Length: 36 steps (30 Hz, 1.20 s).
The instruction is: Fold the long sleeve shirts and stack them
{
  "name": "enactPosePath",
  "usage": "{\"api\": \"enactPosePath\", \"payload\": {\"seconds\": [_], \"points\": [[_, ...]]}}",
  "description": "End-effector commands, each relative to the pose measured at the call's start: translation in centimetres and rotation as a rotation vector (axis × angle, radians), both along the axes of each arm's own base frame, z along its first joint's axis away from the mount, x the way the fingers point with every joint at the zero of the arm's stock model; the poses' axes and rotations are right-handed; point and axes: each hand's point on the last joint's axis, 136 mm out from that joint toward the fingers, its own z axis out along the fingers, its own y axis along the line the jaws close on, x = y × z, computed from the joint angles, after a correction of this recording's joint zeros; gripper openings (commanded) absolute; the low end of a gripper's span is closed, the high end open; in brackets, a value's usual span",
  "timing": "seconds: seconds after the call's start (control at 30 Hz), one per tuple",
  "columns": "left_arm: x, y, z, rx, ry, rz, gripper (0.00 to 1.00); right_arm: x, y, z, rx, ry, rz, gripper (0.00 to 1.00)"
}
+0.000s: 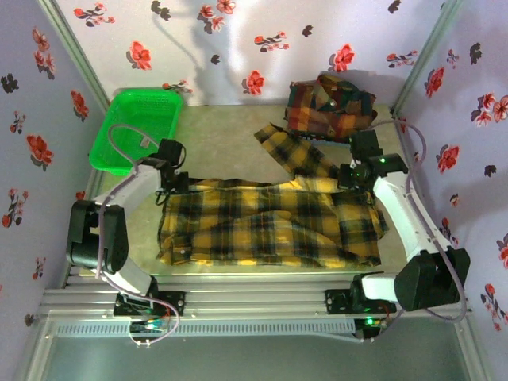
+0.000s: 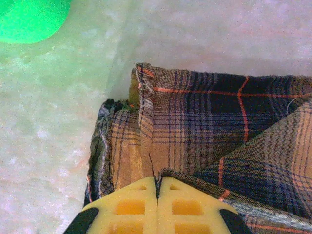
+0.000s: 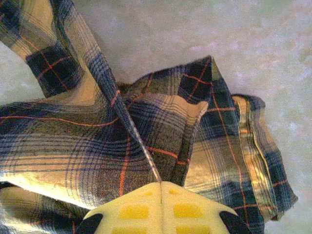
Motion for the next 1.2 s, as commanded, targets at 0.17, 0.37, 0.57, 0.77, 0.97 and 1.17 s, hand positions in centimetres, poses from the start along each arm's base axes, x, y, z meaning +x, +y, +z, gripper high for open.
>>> {"api": "enactPosePath", "payload": {"seconds": [0.17, 0.37, 0.57, 0.77, 0.97, 1.17], "points": [[-1.9, 0.3, -1.5, 0.047, 0.023, 0.070, 0.00, -2.3, -0.3, -2.6, 0.026, 0.094, -0.047, 0.00], [-3.3, 0.9, -2.9, 0.104, 0.073, 0.101, 0.00, -2.8, -0.2, -3.7, 0.031, 0.120, -0.047, 0.00], [-3.9, 1.5, -3.9, 0.133, 0.102, 0.138, 0.04, -3.8, -0.3, -5.4, 0.035, 0.167, -0.052, 0.00], [-4.7, 2.3, -3.3, 0.132, 0.094, 0.256, 0.62, -4.3, 0.4, -7.8, 0.069, 0.235, -0.065, 0.13], [-4.0, 0.6, 2.9, -0.027, -0.089, 0.386, 0.81, -4.1, 0.2, -7.1, 0.058, 0.233, -0.055, 0.63], [-1.7, -5.3, 7.0, -0.256, -0.209, 0.302, 0.84, -1.2, 3.2, -3.4, 0.169, 0.100, 0.062, 0.81]]}}
